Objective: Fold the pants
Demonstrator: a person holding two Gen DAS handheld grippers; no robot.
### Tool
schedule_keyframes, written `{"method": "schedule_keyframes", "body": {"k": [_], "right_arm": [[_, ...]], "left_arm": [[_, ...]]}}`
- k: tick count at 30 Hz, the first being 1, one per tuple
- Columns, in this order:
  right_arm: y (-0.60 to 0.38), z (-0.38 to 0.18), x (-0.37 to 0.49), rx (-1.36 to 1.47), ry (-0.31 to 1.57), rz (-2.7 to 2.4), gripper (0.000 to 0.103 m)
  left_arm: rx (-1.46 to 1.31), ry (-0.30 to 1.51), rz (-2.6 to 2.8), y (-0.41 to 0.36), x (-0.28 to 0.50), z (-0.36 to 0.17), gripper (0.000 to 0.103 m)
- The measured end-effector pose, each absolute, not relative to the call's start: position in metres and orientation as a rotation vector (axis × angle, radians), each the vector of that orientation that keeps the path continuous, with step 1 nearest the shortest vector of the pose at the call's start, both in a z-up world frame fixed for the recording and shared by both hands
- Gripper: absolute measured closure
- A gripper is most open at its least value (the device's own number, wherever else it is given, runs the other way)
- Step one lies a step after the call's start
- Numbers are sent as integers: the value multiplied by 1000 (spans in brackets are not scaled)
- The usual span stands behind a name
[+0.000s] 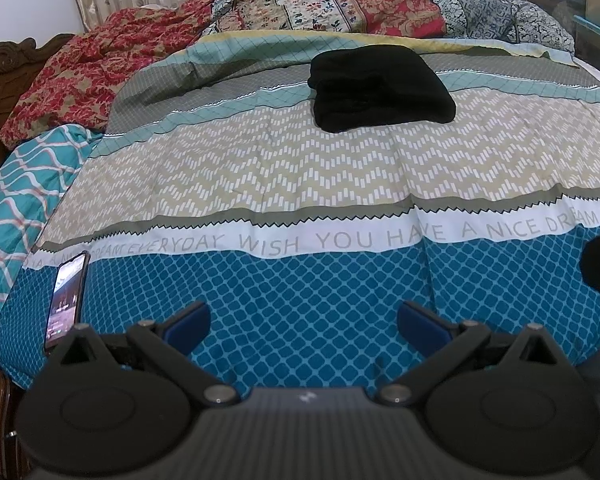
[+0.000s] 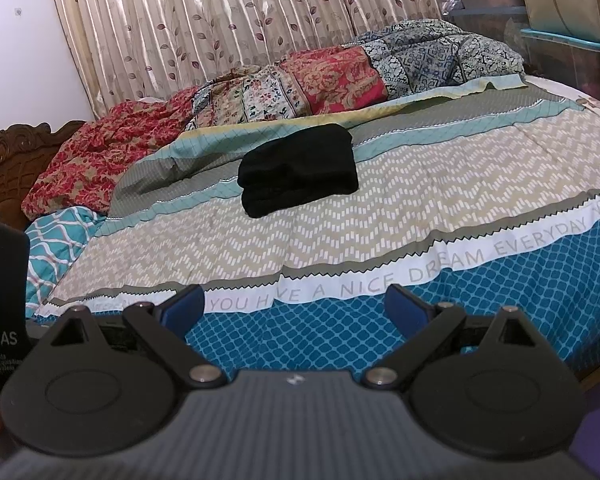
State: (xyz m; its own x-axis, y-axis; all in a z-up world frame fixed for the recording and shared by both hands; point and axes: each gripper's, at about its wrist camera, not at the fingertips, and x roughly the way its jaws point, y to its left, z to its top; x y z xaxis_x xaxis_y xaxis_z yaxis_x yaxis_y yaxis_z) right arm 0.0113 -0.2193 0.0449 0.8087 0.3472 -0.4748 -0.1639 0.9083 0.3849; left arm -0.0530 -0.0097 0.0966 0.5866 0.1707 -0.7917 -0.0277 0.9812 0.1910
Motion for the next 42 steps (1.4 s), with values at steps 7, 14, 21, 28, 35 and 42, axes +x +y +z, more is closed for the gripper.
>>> {"method": "schedule_keyframes", "body": {"k": [7,14,21,28,35,42], "right_arm": [[-219,44,11,338,568,278,5],[-218,43,11,337,572,279,5],[-218,43,11,337,572,279,5],[-218,42,11,337,574,279,5],[-217,42,11,335,573,281,5],[-217,41,11,332,572,284,5]], "left_arm": [[164,939,116,-10,-53,97,0],[165,939,116,-10,-54,95,0],[165,937,118,-8,-54,94,0],[165,937,117,-8,-54,94,0],[166,933,119,-8,-53,95,0],[167,921,121,-9,-53,100,0]]}}
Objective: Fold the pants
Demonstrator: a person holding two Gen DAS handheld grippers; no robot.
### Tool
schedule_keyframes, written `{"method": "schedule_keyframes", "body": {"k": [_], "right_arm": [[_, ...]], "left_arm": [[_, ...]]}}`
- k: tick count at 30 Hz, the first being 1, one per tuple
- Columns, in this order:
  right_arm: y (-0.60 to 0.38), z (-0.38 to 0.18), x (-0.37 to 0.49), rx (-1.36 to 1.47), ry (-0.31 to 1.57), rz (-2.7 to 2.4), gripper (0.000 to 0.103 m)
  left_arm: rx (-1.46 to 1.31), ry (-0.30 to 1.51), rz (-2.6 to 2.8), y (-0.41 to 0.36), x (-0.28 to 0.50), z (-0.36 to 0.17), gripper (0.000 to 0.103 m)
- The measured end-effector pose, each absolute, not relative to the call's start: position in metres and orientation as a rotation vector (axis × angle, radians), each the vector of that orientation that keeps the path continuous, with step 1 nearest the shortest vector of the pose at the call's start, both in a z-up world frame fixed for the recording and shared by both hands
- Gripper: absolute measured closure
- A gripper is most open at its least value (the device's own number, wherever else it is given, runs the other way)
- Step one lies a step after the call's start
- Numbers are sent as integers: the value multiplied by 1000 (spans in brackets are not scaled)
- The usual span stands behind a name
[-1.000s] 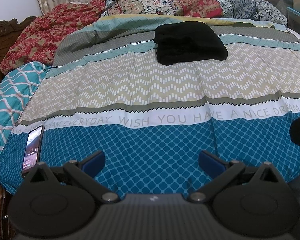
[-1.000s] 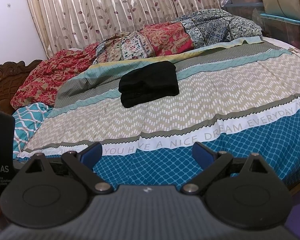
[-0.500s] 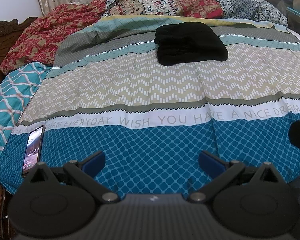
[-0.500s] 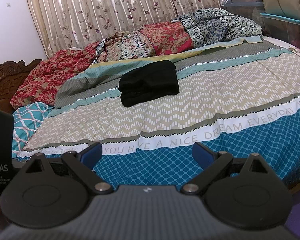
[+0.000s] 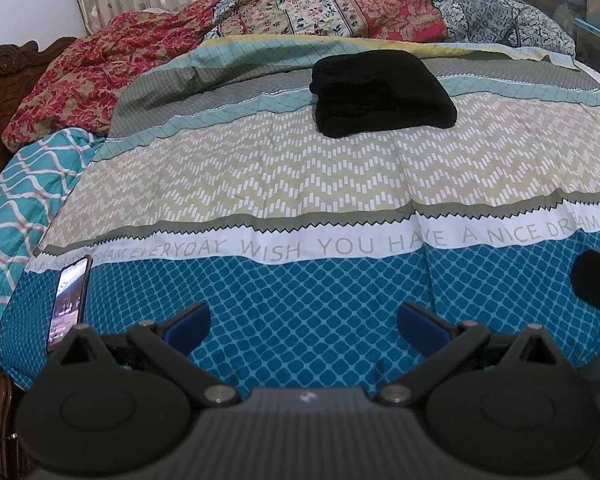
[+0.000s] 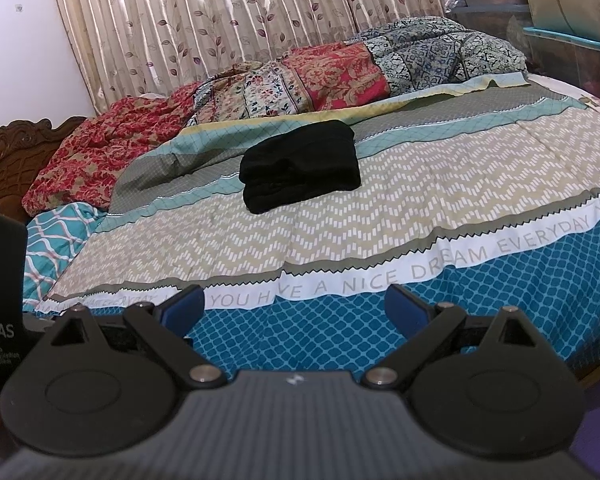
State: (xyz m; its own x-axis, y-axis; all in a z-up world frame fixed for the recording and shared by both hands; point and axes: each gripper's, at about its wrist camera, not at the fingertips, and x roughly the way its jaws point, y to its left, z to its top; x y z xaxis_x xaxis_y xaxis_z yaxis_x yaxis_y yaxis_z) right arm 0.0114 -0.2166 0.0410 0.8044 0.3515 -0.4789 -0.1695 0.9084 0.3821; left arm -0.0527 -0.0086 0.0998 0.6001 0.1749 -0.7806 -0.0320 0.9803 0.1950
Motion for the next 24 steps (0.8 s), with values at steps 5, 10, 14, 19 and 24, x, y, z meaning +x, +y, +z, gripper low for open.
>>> {"method": "schedule_keyframes", "body": {"k": [5,10,14,19,24], "right_arm": [[-217,44,13,329,568,288,5],[-217,45,13,330,568,289,5],[-218,45,13,330,568,289,5],[-218,45,13,330,569,289,5],[-218,45,12,331,571,288,5]], "left_arm": [[167,908,120,-10,-52,104,0],[168,908,119,-10,-52,105,0],[169,908,119,-10,-52,105,0],[168,909,119,-10,-52,105,0],[169,908,119,-10,-52,105,0]]}}
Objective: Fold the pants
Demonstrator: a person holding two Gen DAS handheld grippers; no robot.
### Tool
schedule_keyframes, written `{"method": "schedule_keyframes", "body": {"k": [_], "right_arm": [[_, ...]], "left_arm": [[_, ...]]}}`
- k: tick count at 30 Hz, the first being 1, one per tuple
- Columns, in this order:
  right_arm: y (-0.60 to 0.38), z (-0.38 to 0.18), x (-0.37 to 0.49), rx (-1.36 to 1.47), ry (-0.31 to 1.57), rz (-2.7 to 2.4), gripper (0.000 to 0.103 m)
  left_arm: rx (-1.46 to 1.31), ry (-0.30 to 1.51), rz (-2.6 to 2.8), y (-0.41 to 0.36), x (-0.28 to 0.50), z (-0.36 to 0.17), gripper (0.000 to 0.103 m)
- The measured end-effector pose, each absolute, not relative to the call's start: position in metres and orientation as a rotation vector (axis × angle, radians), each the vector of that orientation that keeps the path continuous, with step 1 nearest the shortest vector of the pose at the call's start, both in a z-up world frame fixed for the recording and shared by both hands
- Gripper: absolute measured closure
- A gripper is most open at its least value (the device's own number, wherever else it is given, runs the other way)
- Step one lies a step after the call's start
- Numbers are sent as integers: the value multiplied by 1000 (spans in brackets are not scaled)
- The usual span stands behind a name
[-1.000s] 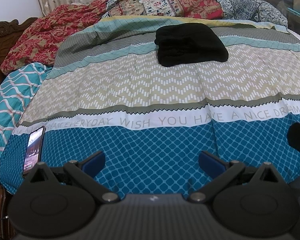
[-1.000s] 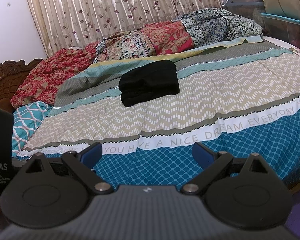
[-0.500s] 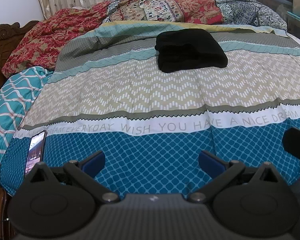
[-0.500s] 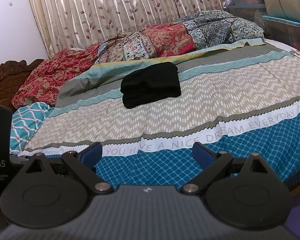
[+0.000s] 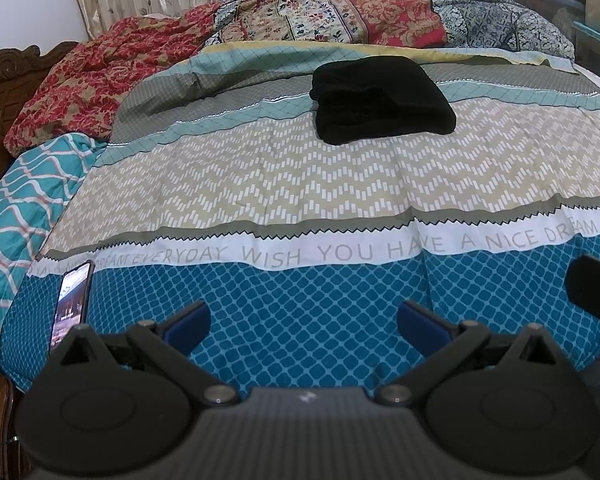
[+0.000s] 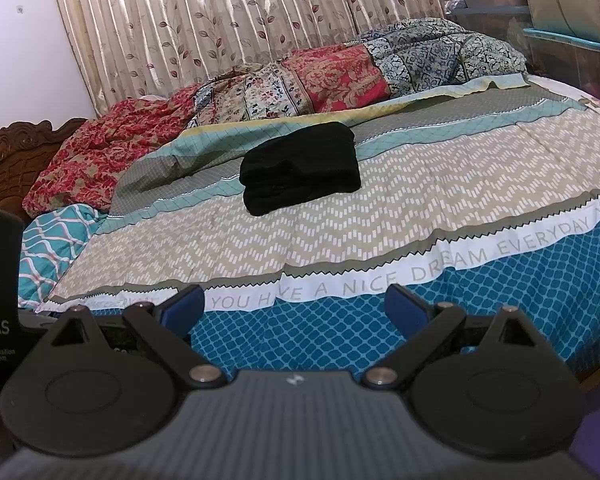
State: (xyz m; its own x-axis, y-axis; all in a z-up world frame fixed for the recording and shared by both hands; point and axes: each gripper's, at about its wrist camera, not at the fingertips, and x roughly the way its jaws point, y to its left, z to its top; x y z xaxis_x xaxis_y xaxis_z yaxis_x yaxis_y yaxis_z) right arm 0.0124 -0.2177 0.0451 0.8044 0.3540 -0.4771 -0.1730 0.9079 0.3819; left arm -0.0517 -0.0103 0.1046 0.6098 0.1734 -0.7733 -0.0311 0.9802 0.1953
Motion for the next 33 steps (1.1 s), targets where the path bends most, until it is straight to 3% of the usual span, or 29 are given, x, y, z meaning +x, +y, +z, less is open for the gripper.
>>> {"method": "schedule_keyframes", "body": {"k": [33], "right_arm": [[-217,39,12,333,586,284,5]], "left_arm": [[184,908,113,-11,-54,100,0]]}}
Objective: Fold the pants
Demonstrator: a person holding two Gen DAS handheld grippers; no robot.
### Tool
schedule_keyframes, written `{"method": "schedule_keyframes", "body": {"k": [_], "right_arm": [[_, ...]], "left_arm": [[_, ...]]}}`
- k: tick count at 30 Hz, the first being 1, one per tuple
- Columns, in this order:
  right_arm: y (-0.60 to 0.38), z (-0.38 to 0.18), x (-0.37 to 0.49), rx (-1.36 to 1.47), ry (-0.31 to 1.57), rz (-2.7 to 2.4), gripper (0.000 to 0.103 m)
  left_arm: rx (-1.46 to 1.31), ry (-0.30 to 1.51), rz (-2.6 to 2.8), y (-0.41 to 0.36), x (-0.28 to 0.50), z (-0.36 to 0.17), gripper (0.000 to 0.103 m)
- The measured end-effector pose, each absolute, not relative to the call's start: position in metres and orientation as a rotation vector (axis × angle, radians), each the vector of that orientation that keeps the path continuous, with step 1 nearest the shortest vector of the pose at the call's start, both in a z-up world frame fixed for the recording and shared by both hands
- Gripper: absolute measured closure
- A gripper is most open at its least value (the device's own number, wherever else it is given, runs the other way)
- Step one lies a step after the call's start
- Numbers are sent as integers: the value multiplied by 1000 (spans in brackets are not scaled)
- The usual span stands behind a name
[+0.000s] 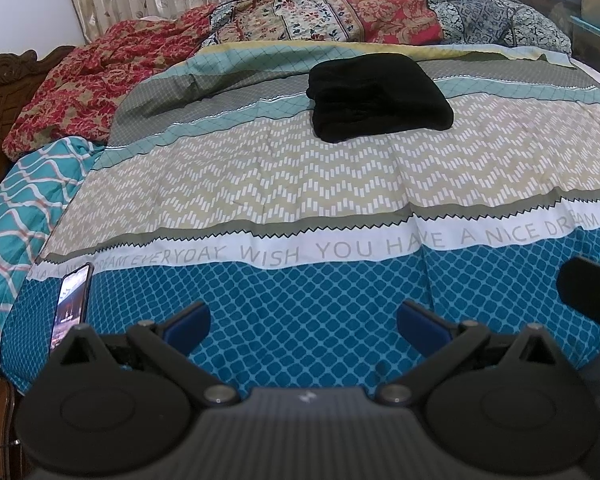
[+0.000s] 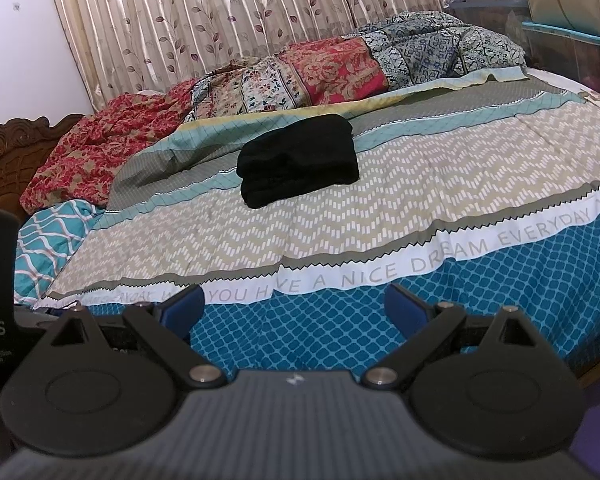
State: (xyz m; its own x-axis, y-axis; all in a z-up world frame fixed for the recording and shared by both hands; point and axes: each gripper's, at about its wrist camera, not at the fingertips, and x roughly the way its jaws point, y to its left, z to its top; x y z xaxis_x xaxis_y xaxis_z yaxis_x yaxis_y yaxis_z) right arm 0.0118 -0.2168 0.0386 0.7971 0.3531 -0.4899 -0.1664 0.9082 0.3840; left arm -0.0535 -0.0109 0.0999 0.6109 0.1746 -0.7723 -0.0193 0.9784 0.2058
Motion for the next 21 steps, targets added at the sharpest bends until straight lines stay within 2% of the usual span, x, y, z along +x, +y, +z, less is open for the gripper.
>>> {"method": "schedule_keyframes", "body": {"k": [21], "right_arm": [[-217,35,13,332,595,291,5]], "left_arm": [[139,964,70,-8,-50,92,0]]}}
